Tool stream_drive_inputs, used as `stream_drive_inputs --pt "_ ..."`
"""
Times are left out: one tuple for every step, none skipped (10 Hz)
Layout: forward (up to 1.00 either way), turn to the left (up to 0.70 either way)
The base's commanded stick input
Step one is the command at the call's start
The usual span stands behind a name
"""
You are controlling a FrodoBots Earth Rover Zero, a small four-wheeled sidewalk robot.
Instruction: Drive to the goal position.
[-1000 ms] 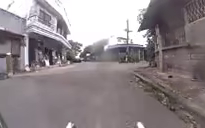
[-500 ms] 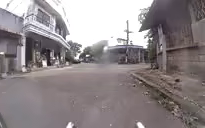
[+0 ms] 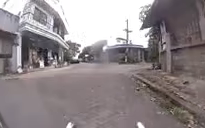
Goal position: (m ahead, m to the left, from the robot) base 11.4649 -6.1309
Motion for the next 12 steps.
stream_drive_inputs --pt "0.7 0.0" --pt "0.7 0.0" --pt "0.7 0.0" --pt "0.7 0.0" --pt "0.7 0.0" --pt "0.7 0.0" --pt "0.7 0.0" --pt "0.7 0.0" --pt "0.7 0.0" --pt "0.7 0.0" --pt "0.7 0.0" --pt "0.7 0.0"
